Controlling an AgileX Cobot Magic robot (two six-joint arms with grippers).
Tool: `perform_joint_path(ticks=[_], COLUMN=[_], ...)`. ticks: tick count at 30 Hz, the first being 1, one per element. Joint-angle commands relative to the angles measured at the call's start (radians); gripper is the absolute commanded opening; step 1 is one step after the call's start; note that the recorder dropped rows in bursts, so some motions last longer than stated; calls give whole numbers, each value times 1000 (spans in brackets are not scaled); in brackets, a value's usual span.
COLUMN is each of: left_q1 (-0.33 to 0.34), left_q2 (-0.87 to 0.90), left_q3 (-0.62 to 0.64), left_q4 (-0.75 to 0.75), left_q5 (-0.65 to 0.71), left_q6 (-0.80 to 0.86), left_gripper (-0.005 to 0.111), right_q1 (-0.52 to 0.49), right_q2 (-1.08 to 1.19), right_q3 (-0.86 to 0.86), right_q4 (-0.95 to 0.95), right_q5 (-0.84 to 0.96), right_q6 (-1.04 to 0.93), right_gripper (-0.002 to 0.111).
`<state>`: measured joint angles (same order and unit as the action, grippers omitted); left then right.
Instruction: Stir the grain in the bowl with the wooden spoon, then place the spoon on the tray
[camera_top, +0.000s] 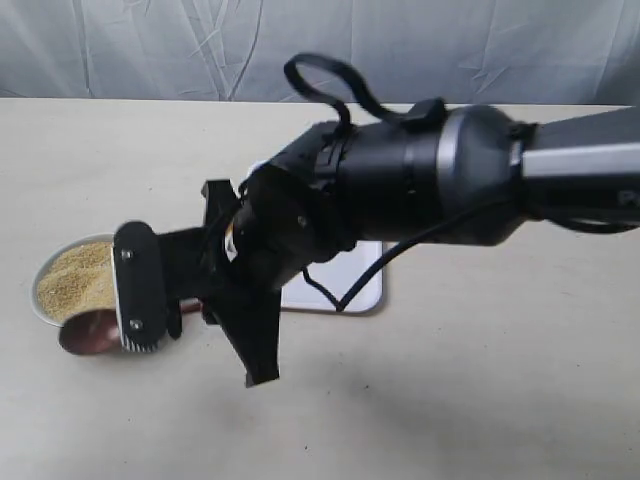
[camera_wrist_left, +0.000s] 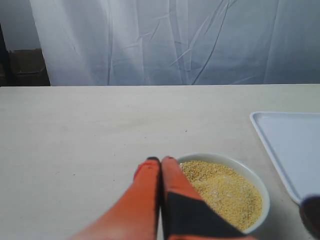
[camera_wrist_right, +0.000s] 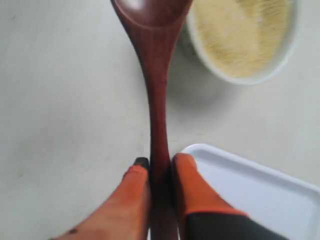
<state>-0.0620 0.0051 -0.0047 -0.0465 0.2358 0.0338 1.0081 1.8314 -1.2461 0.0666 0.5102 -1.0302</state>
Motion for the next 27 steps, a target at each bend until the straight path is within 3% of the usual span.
perform_joint_path(ticks=[1,5,10,13,24,27], left_q1=[0,0,0,0,0,0], left_q2=[-5,-5,-5,-5,-5,-5], left_q3=[5,5,5,5,5,5], left_q4=[8,8,8,8,8,8], left_q5=[-4,-4,-4,-4,-4,-4], left_q6=[-6,-6,-6,-6,-6,-6], left_gripper=[0,0,0,0,0,0], right_q1=[-11,-11,-11,-5,40,41], right_q2=[-17,105,300,394,494,506], right_q3=[-86,-299,-573,-701,-765,-765], right_q4=[-99,-265,-349,-349,-410,-406], right_q5=[-40,171,445,508,497,497], right_q6=[172,362,379,372,265,265], right_gripper=[0,0,0,0,0,5])
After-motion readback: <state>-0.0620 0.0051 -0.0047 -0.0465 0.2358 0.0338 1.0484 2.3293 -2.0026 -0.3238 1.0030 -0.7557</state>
